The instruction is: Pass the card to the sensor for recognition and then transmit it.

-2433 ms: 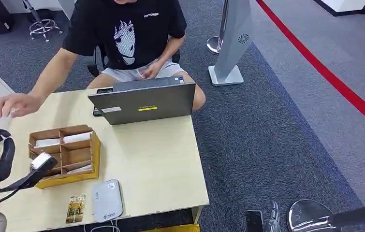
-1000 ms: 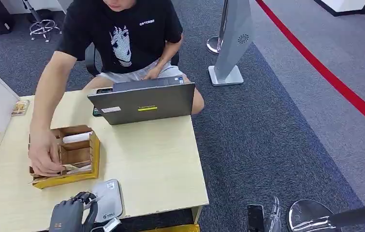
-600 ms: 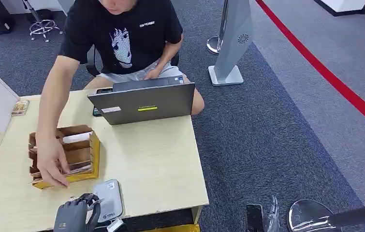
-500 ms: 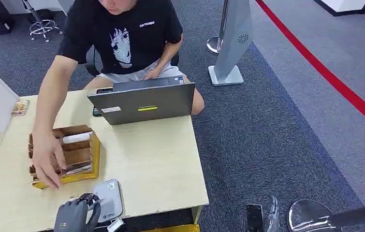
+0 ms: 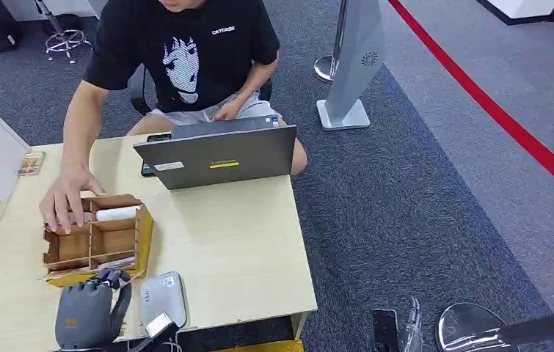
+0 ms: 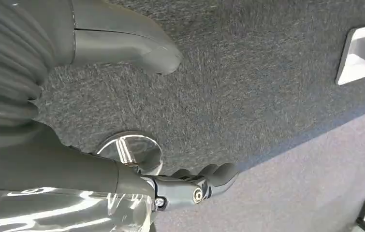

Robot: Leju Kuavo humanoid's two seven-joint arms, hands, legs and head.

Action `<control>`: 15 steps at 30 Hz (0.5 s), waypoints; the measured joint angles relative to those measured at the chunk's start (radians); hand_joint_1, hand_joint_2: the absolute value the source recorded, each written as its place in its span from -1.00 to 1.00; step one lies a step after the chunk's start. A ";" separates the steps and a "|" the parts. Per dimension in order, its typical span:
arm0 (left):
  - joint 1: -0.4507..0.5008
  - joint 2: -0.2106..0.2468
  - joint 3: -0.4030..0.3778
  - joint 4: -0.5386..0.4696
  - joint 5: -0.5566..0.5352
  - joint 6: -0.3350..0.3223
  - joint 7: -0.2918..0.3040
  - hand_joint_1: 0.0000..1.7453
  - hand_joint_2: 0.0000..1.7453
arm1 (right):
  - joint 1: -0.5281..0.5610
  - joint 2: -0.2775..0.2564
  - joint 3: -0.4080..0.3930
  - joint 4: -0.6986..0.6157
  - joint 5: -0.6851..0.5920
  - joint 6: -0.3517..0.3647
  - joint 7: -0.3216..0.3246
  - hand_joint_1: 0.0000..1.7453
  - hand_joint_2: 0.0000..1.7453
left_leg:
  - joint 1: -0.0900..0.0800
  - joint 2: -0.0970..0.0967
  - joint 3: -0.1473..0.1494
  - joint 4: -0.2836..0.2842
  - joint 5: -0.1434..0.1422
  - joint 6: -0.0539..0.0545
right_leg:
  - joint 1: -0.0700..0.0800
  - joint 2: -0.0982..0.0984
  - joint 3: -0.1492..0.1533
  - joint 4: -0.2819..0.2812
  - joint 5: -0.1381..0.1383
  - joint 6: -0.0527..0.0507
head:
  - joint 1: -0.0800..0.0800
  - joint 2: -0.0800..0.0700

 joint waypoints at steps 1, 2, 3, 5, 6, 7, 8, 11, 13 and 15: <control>-0.015 0.006 0.008 -0.016 0.002 -0.002 0.000 1.00 1.00 | 0.000 0.000 0.001 0.000 0.000 0.000 0.000 -1.00 1.00 | 0.000 0.000 0.000 0.000 0.000 0.000 | 0.000 0.000 0.000 0.000 0.000 0.000 | 0.000 0.000; -0.031 0.014 0.019 -0.034 0.008 -0.007 0.000 1.00 1.00 | 0.000 0.000 0.001 0.002 -0.001 -0.001 -0.002 -1.00 1.00 | 0.000 0.000 0.000 0.000 0.000 0.000 | 0.000 0.000 0.000 0.000 0.000 0.000 | 0.000 0.000; -0.049 0.021 0.032 -0.050 0.009 -0.016 0.003 1.00 1.00 | 0.000 -0.001 0.001 0.003 -0.002 -0.001 -0.005 -1.00 1.00 | 0.000 0.000 0.000 0.000 0.000 0.000 | 0.000 0.000 0.000 0.000 0.000 0.000 | 0.000 0.000; -0.087 0.044 0.058 -0.071 -0.019 -0.050 0.017 0.98 1.00 | 0.009 -0.003 0.010 0.003 -0.010 -0.001 -0.011 -1.00 1.00 | 0.000 0.000 0.000 0.000 0.000 0.000 | 0.000 0.000 0.000 0.000 0.000 0.000 | 0.000 0.000; -0.108 0.057 0.072 -0.073 -0.026 -0.066 0.024 1.00 1.00 | 0.015 -0.004 0.016 0.002 -0.018 -0.001 -0.013 -1.00 1.00 | 0.000 0.000 0.000 0.000 0.000 0.000 | 0.000 0.000 0.000 0.000 0.000 0.000 | 0.000 0.000; -0.126 0.070 0.087 -0.073 -0.026 -0.079 0.029 1.00 1.00 | 0.021 -0.005 0.021 0.000 -0.020 -0.001 -0.014 -1.00 1.00 | 0.000 0.000 0.000 0.000 0.000 0.000 | 0.000 0.000 0.000 0.000 0.000 0.000 | -0.001 0.000; -0.143 0.082 0.100 -0.073 -0.025 -0.087 0.032 1.00 1.00 | 0.026 -0.005 0.025 0.000 -0.020 -0.002 -0.014 -1.00 1.00 | 0.000 0.000 0.000 0.000 0.000 0.000 | 0.000 0.000 0.000 0.000 0.000 0.000 | 0.000 0.000; -0.197 0.112 0.128 -0.073 -0.022 -0.106 0.035 1.00 1.00 | 0.029 -0.008 0.036 0.000 -0.020 -0.002 -0.015 -1.00 1.00 | 0.001 0.000 0.000 0.000 0.001 -0.001 | 0.001 0.000 0.000 0.000 0.000 -0.001 | 0.000 0.000; -0.218 0.126 0.141 -0.072 -0.021 -0.111 0.035 0.78 1.00 | 0.029 -0.009 0.040 0.000 -0.020 -0.002 -0.015 -1.00 1.00 | 0.001 0.000 0.000 0.000 0.001 -0.001 | 0.001 0.001 0.000 0.000 0.000 -0.001 | 0.000 0.000; -0.231 0.136 0.147 -0.071 -0.023 -0.118 0.043 0.44 1.00 | 0.029 -0.011 0.042 0.000 -0.019 -0.002 -0.016 -1.00 1.00 | 0.001 0.000 0.000 0.000 0.001 -0.001 | 0.000 0.001 0.000 0.000 0.000 -0.001 | 0.000 0.000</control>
